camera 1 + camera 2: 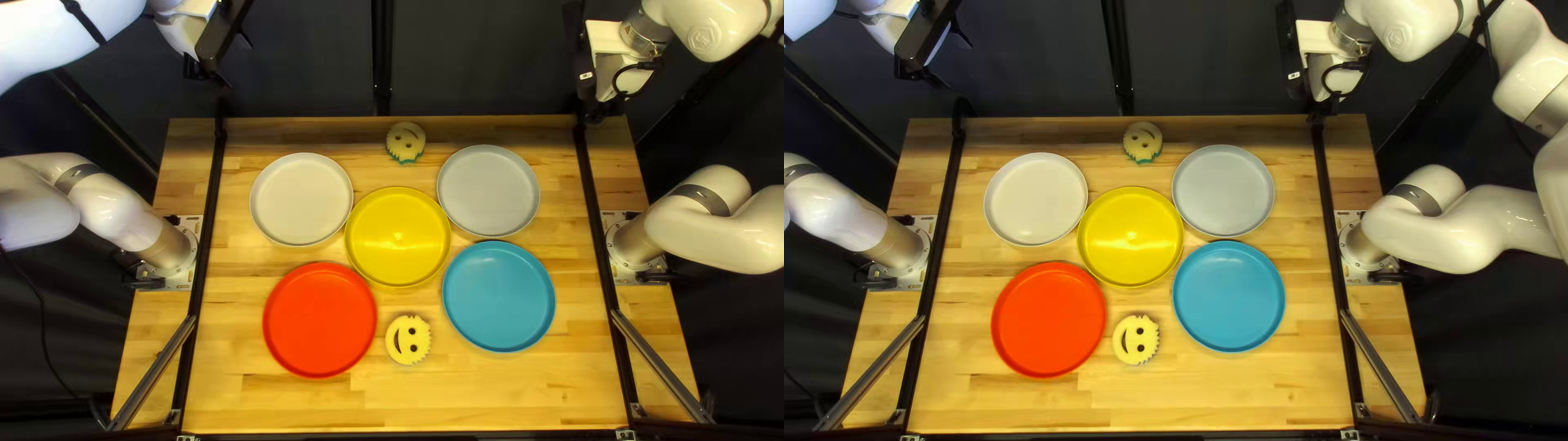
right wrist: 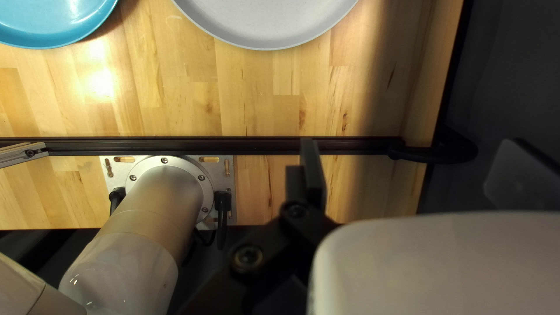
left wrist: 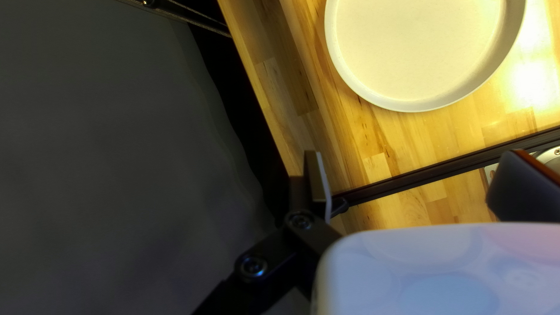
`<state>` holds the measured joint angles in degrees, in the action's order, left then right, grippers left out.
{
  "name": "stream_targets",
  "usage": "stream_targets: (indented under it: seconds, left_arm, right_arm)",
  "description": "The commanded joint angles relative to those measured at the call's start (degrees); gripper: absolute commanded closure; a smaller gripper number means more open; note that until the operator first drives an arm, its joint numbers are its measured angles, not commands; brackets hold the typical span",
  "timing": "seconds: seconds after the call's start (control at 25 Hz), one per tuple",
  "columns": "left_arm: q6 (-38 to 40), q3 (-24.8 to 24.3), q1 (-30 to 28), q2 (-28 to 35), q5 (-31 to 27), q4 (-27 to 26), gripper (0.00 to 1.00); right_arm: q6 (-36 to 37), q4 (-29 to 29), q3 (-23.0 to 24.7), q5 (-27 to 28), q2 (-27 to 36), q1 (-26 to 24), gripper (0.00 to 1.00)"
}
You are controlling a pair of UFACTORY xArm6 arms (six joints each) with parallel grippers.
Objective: Pick up sponge and scrub the plate
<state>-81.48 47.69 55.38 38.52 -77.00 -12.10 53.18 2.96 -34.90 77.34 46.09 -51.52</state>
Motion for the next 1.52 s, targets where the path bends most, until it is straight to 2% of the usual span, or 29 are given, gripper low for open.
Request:
stream_targets:
  seconds: [0.04,0.64,0.96,1.24,1.32,1.52]
  left_arm:
    - [0.0,0.0,0.0,0.0,0.0,0.0,0.00]
    - [0.0,0.0,0.0,0.0,0.0,0.0,0.00]
    - [0.0,0.0,0.0,0.0,0.0,0.0,0.00]
    - [0.0,0.0,0.0,0.0,0.0,0.0,0.00]
    - [0.0,0.0,0.0,0.0,0.0,0.0,0.00]
    - [0.0,0.0,0.0,0.0,0.0,0.0,0.00]
  right_arm:
    - [0.0,0.0,0.0,0.0,0.0,0.0,0.00]
    - [-0.1,-0.4,0.3,-0.3,0.0,0.3,0.00]
    - [-3.8,2.7,-1.9,-7.7,-10.4,4.9,0.00]
    - [-5.3,9.0,-3.4,-15.5,-18.4,4.7,0.00]
    - [-4.8,11.2,-3.9,-16.4,-19.9,3.5,0.00]
    - [-4.8,11.2,-3.9,-16.4,-19.9,3.5,0.00]
